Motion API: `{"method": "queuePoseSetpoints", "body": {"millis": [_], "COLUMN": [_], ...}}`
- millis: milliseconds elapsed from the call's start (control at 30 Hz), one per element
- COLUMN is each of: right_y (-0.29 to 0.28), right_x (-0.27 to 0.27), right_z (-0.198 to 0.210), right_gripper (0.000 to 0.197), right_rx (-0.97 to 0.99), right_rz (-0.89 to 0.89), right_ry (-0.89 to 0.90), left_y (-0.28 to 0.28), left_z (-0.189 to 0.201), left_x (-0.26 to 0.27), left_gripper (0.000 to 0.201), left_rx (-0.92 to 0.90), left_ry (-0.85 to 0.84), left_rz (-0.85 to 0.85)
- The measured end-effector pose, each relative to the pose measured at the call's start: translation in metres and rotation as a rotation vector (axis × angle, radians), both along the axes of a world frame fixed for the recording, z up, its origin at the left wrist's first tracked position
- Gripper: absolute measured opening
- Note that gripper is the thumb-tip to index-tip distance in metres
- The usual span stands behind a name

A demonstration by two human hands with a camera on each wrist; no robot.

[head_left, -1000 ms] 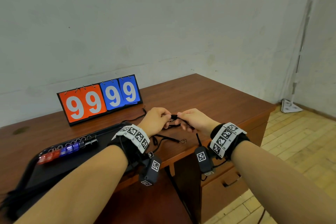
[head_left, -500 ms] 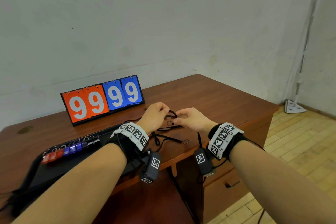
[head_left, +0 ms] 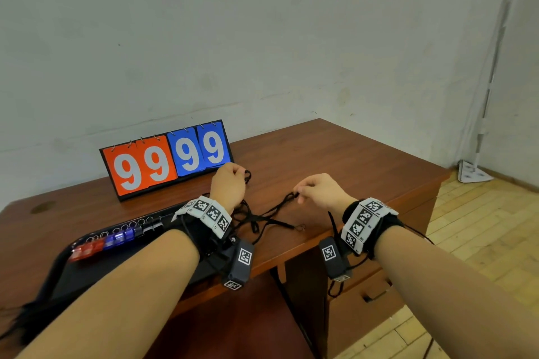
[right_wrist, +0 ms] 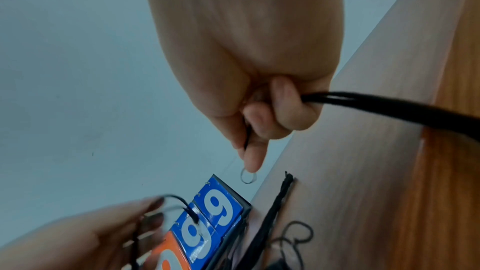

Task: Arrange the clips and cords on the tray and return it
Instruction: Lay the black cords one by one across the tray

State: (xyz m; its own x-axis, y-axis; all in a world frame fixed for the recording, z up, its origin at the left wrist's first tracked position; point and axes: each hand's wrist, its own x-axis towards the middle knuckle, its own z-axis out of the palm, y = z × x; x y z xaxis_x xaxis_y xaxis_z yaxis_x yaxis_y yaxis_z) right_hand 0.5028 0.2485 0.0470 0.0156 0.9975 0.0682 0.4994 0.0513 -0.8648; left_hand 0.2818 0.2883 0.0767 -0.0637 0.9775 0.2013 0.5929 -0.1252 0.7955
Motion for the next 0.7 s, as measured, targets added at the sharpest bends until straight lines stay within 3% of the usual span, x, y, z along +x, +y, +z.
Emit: {"method": "queuePoseSetpoints", "body": {"millis": [100,167,367,567,700], "right_y": [-0.005,-0.008,-0.023,-0.043,-0.056], "right_x": [0.0,-0.002,-0.023,-0.045,-0.063], "right_z": [0.01,0.017,0.044,0.068,0.082], "right_gripper": [0.022,0.022,0.019,0.019,0.016], "right_rx": [0.021,0.02,0.032,0.038,0.038], "right_rz": [0.034,0.072,0.183,0.2,0.197], "right_ry": [0.165,0.249,0.28,0.266,0.244], "left_y": [-0.001,-0.006,-0.033,-0.059,-0.074], "left_z": [-0.009,-0.006,0.019,0.043,0.055], "left_x": [0.001,0.006,0.024,0.01,-0.019], "left_gripper": [0.036,0.044,0.029,0.032,0.024], "left_rx": [-0.095,-0.096,-0.086,-0.242,-0.233], "left_ry": [0.274,0.284,-0.022,-0.338,-0.369], "left_rz": [-0.021,-0.079,-0.388,-0.36,-0.371]}}
